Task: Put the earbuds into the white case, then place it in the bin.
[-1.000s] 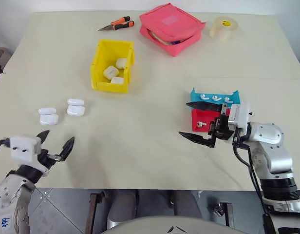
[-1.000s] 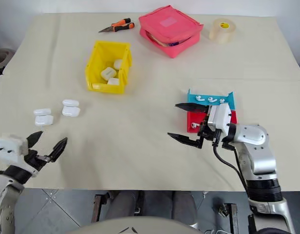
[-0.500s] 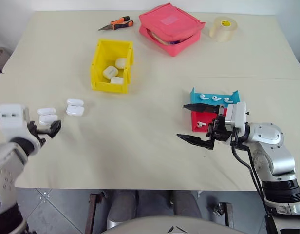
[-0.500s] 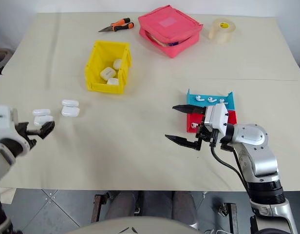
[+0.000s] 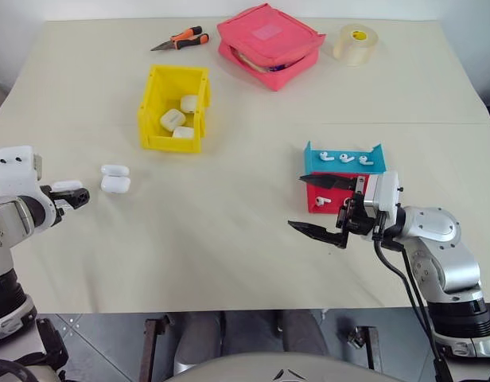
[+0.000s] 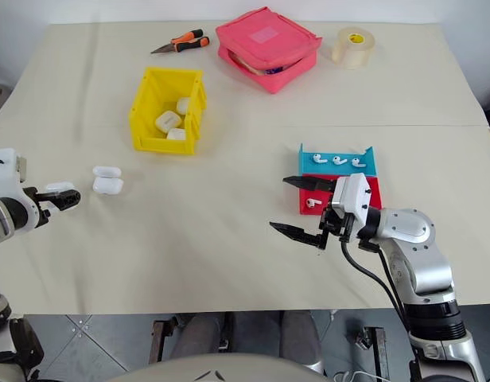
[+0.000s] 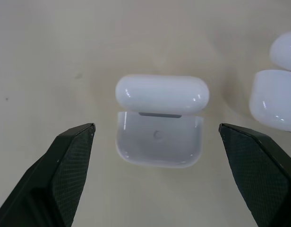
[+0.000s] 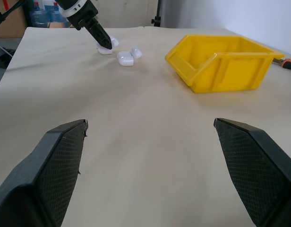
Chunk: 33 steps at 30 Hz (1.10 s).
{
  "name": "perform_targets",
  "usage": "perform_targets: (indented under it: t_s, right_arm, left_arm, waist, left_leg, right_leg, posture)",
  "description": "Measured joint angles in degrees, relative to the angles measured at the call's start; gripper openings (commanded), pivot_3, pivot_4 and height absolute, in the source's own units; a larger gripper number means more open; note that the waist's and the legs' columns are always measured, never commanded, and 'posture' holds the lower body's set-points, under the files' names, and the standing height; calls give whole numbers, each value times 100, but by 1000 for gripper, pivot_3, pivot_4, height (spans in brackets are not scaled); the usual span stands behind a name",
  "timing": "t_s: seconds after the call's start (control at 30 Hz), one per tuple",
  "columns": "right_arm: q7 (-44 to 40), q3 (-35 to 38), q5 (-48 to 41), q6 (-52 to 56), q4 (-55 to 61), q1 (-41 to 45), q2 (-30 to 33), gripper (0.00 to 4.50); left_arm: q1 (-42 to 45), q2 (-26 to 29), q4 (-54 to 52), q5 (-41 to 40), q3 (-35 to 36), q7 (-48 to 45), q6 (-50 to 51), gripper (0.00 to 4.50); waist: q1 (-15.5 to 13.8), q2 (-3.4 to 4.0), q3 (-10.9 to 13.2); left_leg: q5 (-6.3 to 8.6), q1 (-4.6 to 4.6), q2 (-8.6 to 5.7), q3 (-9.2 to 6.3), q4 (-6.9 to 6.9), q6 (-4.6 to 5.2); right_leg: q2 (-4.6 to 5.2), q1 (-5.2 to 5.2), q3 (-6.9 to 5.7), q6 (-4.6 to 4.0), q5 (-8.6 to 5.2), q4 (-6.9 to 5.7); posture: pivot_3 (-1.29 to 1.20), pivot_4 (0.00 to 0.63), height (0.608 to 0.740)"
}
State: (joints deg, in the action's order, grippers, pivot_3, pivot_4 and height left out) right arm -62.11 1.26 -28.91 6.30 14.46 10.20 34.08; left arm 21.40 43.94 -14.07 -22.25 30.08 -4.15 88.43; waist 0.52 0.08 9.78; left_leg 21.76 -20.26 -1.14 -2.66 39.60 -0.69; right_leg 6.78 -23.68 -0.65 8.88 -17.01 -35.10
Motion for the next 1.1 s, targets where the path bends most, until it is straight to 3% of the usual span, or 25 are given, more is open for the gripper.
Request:
perform_targets:
  t_s: [0.4, 0.63, 0.83, 0.97, 1.1]
  right_arm:
    - [198, 0, 84, -101, 23, -65, -52, 4500]
    - [287, 0, 126, -156, 25, -68, -56, 4500]
    - [293, -1, 182, -250, 21, -62, -92, 4500]
    - [293, -13, 208, -260, -2, -37, -107, 4500]
    - [290, -14, 232, -265, -16, -29, -114, 4500]
  left_arm:
    - [292, 30, 1007, 285, -413, -361, -540, 4459]
    - [243, 39, 1042, 360, -418, -465, -616, 2810]
    - [92, -34, 882, 363, -252, -543, -603, 2810]
    - [-396, -347, 542, 189, -30, -1009, -1491, 2810]
    - [-916, -127, 439, 143, 23, -1303, -1798, 2810]
  waist:
    - [-37, 0, 0]
    - [-16, 0, 0]
    - [-14, 0, 0]
    - [-33, 0, 0]
    - [-26, 1, -1]
  left_leg:
    - [0, 0, -2, 2, 3, 0]
    - [-1, 1, 0, 5, 4, -2]
    - [-1, 1, 0, 7, 4, -2]
    - [-1, -1, 0, 5, 7, -2]
    - [-1, 2, -1, 6, 6, -1]
  right_leg:
    - [1, 0, 0, 0, 0, -3]
    - [0, -2, 1, 0, 0, -10]
    - [1, -5, 2, 0, 0, -14]
    - [6, -5, 0, 0, 0, -14]
    - [7, -3, 1, 0, 0, -11]
  posture:
    - [0, 150, 740]
    - [0, 150, 740]
    - [0, 150, 740]
    - [0, 150, 740]
    - [0, 150, 740]
